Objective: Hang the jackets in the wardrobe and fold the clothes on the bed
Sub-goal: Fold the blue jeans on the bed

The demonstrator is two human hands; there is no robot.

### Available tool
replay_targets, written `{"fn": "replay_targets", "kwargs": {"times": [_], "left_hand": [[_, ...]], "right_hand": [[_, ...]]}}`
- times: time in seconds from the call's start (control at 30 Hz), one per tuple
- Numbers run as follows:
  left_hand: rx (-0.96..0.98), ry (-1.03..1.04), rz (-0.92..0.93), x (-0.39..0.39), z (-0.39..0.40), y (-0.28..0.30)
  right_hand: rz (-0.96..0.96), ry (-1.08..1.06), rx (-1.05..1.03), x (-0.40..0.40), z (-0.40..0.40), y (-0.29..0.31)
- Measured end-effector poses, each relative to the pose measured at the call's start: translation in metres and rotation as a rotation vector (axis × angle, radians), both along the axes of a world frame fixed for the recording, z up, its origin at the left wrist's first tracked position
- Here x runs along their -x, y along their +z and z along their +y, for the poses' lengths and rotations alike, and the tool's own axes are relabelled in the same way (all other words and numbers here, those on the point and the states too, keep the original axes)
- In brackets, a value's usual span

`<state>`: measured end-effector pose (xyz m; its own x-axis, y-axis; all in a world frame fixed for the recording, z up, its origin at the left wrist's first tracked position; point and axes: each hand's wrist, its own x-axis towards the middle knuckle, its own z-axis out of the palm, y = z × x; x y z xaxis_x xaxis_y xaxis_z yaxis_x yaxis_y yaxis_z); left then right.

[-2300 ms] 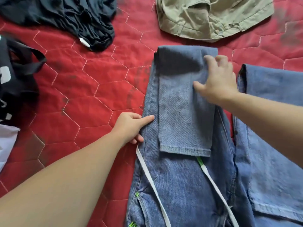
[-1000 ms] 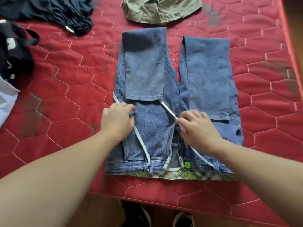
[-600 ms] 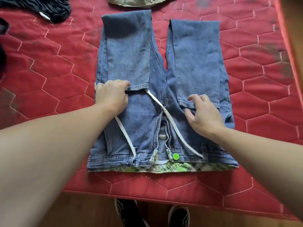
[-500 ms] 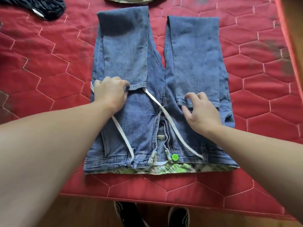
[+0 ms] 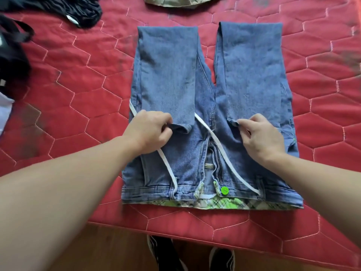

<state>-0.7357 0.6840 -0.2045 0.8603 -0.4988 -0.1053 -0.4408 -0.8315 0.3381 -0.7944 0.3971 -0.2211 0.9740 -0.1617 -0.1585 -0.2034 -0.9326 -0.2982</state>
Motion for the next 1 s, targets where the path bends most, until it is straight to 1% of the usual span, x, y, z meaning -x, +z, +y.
{"fn": "replay_targets", "kwargs": {"times": [0.1,0.17,0.23,0.3,0.37,0.47,0.53,0.63,0.7,0.77,0.83,0.9,1.0], "left_hand": [[-0.156,0.040,0.055,0.013,-0.012,-0.011],[-0.170,0.078,0.028,0.028,-0.018,-0.014],[-0.167,0.028,0.009,0.052,-0.022,-0.014],[-0.192,-0.086,0.047,0.081,-0.025,-0.012],[-0.249,-0.152,0.114,0.108,-0.027,-0.008],[-0.367,-0.206,0.227,0.135,-0.028,-0.004],[-0.442,-0.233,0.233,0.146,-0.026,-0.005],[-0.550,-0.174,0.209,0.155,-0.029,-0.004],[-0.583,-0.144,0.167,0.155,-0.035,-0.002],[-0.568,-0.124,0.105,0.149,-0.041,0.002],[-0.529,-0.073,0.102,0.136,-0.043,0.010],[-0.467,0.010,0.143,0.119,-0.043,0.022],[-0.400,0.096,0.163,0.082,-0.045,0.043]], "right_hand": [[0.027,0.067,0.034,0.004,0.004,0.002],[-0.001,0.212,0.082,0.015,0.007,0.004],[-0.047,0.374,0.126,0.035,0.012,0.009],[-0.035,0.498,0.140,0.060,0.017,0.013],[0.058,0.591,0.149,0.084,0.020,0.016],[0.246,0.692,0.228,0.112,0.015,0.020],[0.274,0.686,0.268,0.123,0.011,0.021],[0.283,0.645,0.324,0.123,0.001,0.024],[0.261,0.636,0.337,0.118,-0.007,0.025],[0.201,0.537,0.202,0.109,-0.013,0.029],[0.142,0.383,0.053,0.097,-0.016,0.038],[0.098,0.317,0.019,0.080,-0.022,0.046],[0.100,0.247,0.012,0.053,-0.027,0.061]]}}
